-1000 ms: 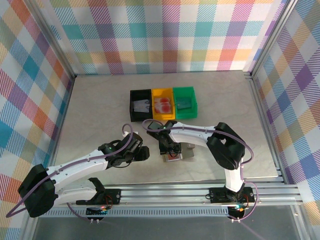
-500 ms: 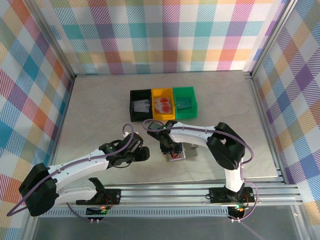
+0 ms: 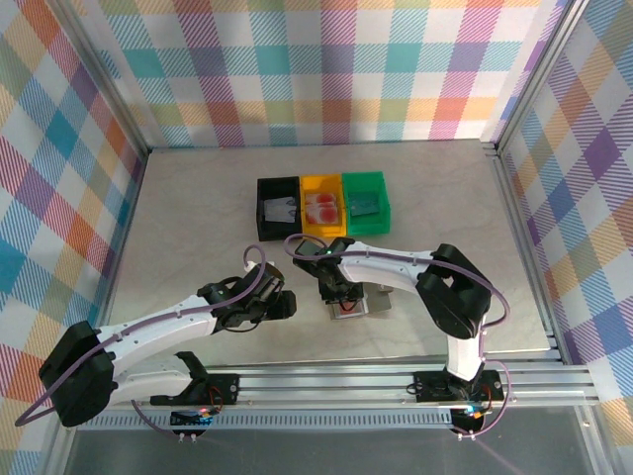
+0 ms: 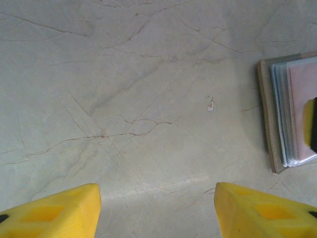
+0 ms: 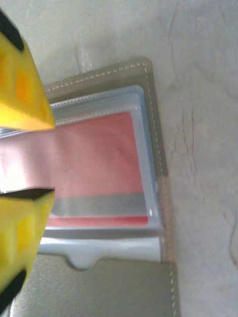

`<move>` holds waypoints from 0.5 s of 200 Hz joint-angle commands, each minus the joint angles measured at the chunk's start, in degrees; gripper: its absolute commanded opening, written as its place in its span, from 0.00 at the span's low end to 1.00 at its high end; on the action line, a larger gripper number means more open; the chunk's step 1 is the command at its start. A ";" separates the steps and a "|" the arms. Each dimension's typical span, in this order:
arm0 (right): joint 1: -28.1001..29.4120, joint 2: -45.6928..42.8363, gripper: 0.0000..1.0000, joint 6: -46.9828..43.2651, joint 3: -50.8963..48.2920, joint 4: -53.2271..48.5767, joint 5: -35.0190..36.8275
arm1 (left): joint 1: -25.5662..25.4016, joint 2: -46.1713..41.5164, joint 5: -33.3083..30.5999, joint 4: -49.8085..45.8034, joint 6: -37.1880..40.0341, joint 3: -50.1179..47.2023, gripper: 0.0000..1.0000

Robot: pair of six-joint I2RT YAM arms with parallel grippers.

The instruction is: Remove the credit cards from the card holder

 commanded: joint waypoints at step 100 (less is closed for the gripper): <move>0.46 0.26 0.51 -0.27 -2.37 0.66 0.53 | 0.70 0.71 0.71 0.98 0.52 0.21 0.62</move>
